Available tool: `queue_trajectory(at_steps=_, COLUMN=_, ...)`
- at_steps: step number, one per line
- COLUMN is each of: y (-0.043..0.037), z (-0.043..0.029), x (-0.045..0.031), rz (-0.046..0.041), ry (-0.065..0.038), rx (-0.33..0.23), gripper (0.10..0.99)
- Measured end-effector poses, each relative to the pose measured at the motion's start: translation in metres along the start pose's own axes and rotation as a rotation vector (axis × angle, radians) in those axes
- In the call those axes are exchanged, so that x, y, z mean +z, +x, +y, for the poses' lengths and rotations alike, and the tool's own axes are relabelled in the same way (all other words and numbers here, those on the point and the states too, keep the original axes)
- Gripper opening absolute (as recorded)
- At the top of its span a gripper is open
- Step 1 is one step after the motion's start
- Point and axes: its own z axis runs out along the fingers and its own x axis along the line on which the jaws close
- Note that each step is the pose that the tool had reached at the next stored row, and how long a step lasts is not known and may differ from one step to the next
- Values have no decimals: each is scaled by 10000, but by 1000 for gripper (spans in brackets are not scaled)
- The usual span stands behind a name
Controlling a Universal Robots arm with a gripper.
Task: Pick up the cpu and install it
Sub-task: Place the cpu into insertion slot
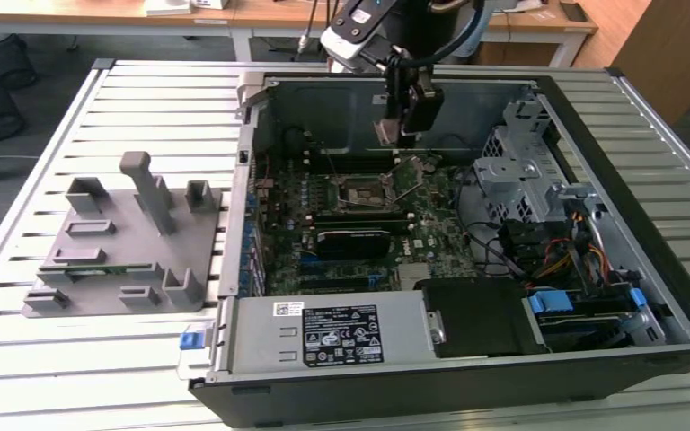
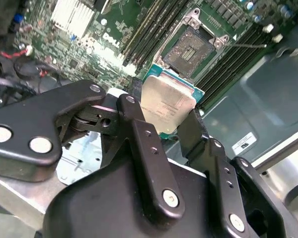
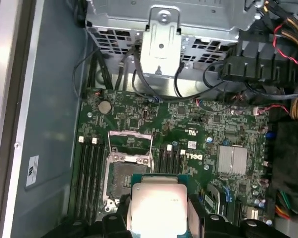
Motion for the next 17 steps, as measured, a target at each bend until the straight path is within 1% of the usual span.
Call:
queue_trajectory(at_steps=3, y=31, z=-33, x=14, rz=-5, ry=-2, rx=110, gripper=533)
queue_trajectory(at_steps=5, y=66, z=-58, x=26, rz=-7, ry=-1, rx=126, gripper=533)
queue_trajectory(at_steps=8, y=151, z=-93, x=51, rz=-8, ry=-11, rx=129, gripper=533)
queue_trajectory(at_steps=11, y=221, z=-123, x=79, rz=-11, ry=-50, rx=157, gripper=533)
queue_trajectory(at_steps=17, y=259, z=-126, x=174, rz=-24, ry=-54, rx=428, gripper=533)
